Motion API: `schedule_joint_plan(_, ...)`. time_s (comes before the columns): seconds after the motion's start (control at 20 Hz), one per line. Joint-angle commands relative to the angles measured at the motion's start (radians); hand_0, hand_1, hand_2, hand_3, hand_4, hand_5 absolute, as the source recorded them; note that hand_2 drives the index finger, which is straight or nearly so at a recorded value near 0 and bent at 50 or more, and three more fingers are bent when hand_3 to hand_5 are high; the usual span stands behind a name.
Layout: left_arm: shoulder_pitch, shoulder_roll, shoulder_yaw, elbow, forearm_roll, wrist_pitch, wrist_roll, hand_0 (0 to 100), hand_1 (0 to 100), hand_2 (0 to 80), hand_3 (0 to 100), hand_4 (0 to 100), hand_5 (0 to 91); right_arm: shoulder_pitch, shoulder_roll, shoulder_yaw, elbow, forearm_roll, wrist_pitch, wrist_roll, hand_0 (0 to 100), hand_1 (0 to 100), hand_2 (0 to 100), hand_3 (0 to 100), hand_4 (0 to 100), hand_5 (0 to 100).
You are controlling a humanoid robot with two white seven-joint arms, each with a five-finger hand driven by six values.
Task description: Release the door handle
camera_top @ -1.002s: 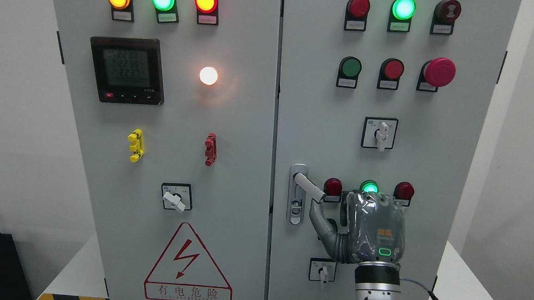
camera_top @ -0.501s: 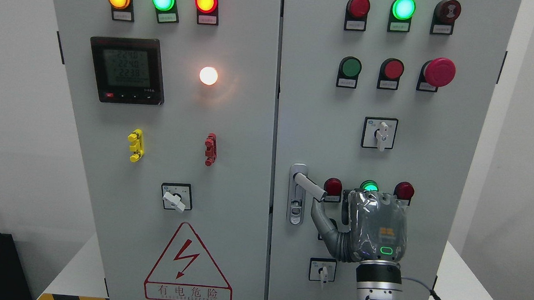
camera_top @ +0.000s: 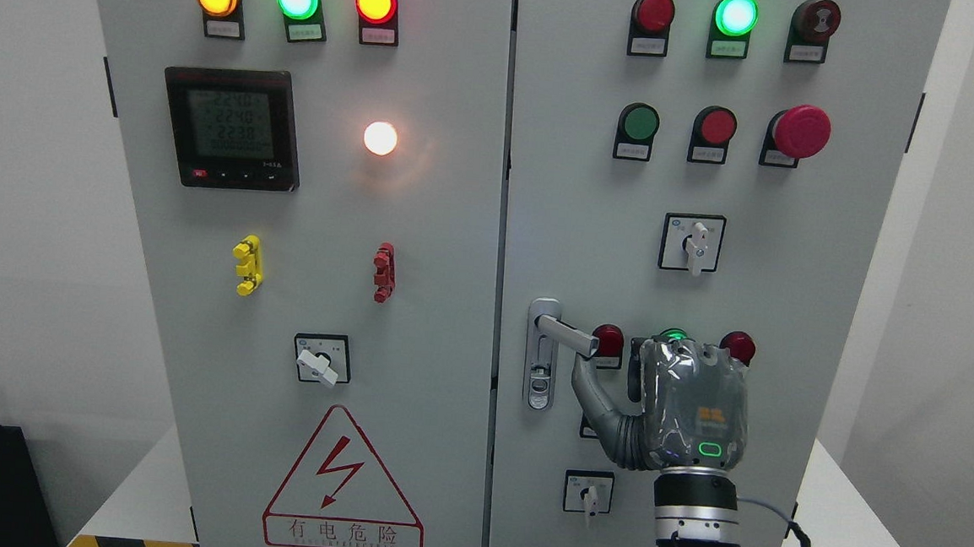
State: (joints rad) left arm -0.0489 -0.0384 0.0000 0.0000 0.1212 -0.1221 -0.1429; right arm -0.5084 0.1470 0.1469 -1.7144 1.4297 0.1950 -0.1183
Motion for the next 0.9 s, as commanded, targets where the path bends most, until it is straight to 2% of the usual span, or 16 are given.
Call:
schedule_joint_plan(0.0,0.000,0.000,0.011,0.017,0.000,0.001,0.000,12,39,0.0,0,0,0.0,-0.005,0.000,-0.007,0.001,0.000,0.000,0.000,40,13,95,100,96,95)
schedule_joint_plan(0.85,0.000,0.000,0.011,0.017,0.000,0.001,0.000,12,39,0.0,0,0,0.0,-0.001,0.002,-0.007,-0.001,-0.002,-0.002,-0.001,41,13,95,100,96,95)
